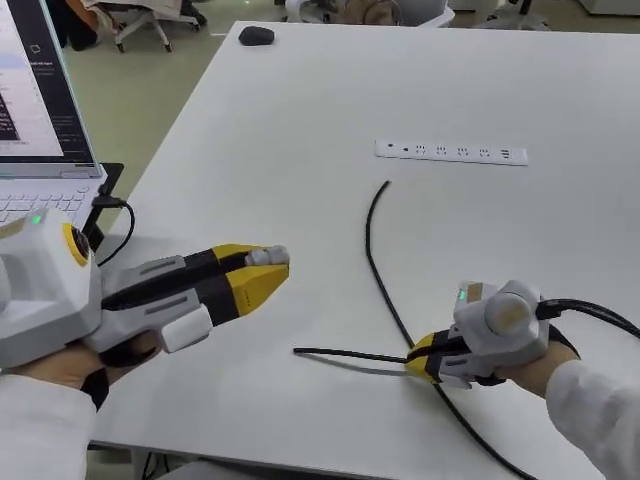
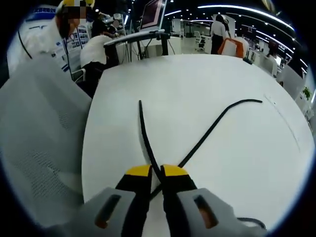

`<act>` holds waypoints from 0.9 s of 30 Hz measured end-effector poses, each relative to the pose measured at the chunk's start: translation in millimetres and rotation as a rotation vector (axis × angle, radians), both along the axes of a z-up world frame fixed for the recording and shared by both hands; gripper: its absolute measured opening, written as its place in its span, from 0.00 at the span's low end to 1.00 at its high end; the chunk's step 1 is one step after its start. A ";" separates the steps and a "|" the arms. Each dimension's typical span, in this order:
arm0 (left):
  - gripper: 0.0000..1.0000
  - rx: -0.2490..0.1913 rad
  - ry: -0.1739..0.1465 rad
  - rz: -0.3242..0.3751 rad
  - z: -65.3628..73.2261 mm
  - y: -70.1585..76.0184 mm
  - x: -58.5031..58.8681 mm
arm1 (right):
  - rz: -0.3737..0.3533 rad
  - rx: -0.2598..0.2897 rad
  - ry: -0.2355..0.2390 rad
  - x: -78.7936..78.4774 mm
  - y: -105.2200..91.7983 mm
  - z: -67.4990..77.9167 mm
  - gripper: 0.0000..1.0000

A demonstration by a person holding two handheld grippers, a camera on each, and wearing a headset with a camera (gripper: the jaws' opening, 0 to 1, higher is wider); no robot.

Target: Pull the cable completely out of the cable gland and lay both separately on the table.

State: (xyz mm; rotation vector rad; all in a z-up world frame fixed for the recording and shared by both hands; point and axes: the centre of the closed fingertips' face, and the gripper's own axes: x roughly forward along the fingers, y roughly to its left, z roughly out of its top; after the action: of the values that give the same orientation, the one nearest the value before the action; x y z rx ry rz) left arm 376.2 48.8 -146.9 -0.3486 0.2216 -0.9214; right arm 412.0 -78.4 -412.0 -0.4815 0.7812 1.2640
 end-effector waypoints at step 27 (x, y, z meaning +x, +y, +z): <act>0.17 0.213 0.143 -0.154 -121.1 -66.9 63.4 | -0.243 0.275 -0.085 1.2 -32.8 129.5 0.23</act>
State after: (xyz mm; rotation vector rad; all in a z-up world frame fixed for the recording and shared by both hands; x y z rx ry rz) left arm 439.6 -18.1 -268.0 -0.2018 0.4797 -1.0147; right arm 413.2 -111.1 -282.6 -0.2082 0.5642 1.0954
